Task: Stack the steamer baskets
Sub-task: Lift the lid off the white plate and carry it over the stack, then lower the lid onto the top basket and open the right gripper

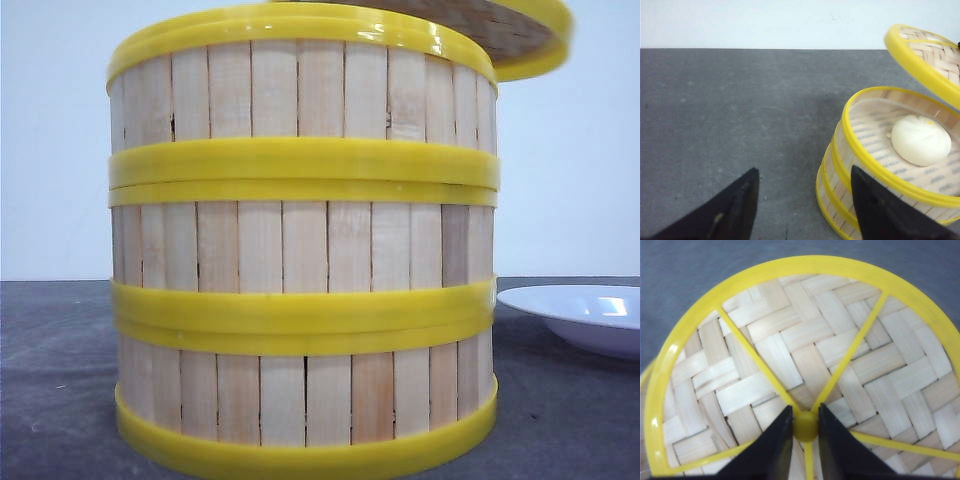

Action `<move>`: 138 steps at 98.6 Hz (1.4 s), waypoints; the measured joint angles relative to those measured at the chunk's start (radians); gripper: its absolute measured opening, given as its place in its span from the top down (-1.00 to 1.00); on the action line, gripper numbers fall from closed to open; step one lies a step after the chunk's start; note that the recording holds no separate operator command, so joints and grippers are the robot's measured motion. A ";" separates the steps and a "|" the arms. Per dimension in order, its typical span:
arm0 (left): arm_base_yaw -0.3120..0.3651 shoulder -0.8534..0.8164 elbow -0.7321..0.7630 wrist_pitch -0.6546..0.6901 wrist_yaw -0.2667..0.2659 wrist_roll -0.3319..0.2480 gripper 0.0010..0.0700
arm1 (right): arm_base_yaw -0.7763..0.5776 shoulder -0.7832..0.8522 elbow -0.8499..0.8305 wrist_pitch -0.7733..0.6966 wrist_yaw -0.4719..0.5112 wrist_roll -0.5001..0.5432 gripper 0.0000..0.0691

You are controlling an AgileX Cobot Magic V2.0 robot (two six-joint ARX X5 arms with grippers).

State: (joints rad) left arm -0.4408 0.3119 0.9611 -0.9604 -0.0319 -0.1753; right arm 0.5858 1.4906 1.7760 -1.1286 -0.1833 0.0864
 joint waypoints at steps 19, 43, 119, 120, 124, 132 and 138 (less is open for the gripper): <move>0.000 0.000 0.000 0.000 0.000 0.000 0.02 | 0.106 0.000 0.000 0.018 0.000 0.008 0.83; 0.000 0.000 0.000 0.000 0.000 0.000 0.02 | 0.200 0.000 0.000 0.014 0.034 0.008 0.84; 0.000 0.000 0.000 -0.001 0.000 0.000 0.02 | 0.284 0.085 0.000 -0.057 0.120 -0.002 0.84; 0.000 0.000 0.000 -0.001 0.000 0.000 0.02 | 0.284 0.085 0.000 -0.057 0.120 -0.002 0.84; 0.000 0.000 0.000 -0.001 0.000 0.000 0.02 | 0.284 0.087 0.000 -0.057 0.120 -0.002 0.84; 0.000 0.000 0.000 0.000 0.000 0.000 0.02 | 0.285 0.092 0.000 -0.056 0.120 -0.002 0.84; 0.000 0.000 0.000 -0.001 0.000 0.000 0.02 | 0.286 0.099 0.000 -0.056 0.120 -0.003 0.84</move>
State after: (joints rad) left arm -0.4408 0.3119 0.9611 -0.9611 -0.0319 -0.1753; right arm 0.8715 1.5894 1.7760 -1.1851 -0.0631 0.0837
